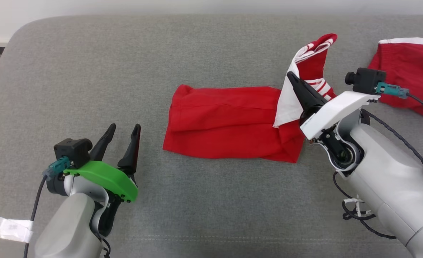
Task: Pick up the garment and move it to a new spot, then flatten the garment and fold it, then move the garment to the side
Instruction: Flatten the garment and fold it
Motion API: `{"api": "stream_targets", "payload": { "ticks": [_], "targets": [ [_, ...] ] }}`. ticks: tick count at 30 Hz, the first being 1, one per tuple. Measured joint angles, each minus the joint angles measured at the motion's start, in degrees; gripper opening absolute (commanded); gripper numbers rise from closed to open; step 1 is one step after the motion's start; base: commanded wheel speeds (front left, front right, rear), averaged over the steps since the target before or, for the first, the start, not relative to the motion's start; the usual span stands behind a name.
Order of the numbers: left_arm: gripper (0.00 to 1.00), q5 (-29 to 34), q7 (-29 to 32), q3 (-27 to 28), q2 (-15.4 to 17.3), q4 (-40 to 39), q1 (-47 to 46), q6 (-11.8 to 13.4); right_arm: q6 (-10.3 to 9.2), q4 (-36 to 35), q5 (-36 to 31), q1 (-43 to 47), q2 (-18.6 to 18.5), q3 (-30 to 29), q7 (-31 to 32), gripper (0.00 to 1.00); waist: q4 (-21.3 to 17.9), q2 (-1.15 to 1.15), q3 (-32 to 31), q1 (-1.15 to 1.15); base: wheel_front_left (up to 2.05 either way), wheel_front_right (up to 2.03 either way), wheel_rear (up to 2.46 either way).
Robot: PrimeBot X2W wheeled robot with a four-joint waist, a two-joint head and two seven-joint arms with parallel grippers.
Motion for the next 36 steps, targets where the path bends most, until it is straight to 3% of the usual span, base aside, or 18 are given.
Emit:
{"api": "stream_targets", "payload": {
  "ticks": [14, 33, 34, 36],
  "targets": [
    [1.00, 0.0, 0.0, -1.3, -2.2, -1.8, 0.0, 0.0, 0.24, 0.9, -0.6, -3.4, 4.0, 3.1, 3.5, 0.00, 7.8, 0.00, 1.3, 0.00, 0.00, 0.00, 0.00],
    [1.00, 0.0, 0.0, -0.8, -2.5, -2.2, 0.0, 0.0, -0.84, 10.2, -1.6, -7.0, 8.3, 6.3, 8.4, 0.00, 14.4, 0.00, 5.3, 0.00, 0.00, 0.00, 0.00],
    [1.00, 0.0, 0.0, -0.8, -2.5, -2.2, 0.0, 0.0, -0.84, 10.5, -1.6, -7.0, 8.6, 6.5, 8.4, 0.02, 14.5, 0.00, 5.3, 0.00, 0.00, 0.00, 0.00],
    [1.00, 0.0, 0.0, -0.7, -2.5, -2.2, 0.0, 0.0, -0.82, 11.0, -1.6, -7.0, 8.9, 6.7, 8.6, 0.23, 14.6, 0.00, 5.3, 0.00, 0.00, 0.00, 0.00]
  ]
}}
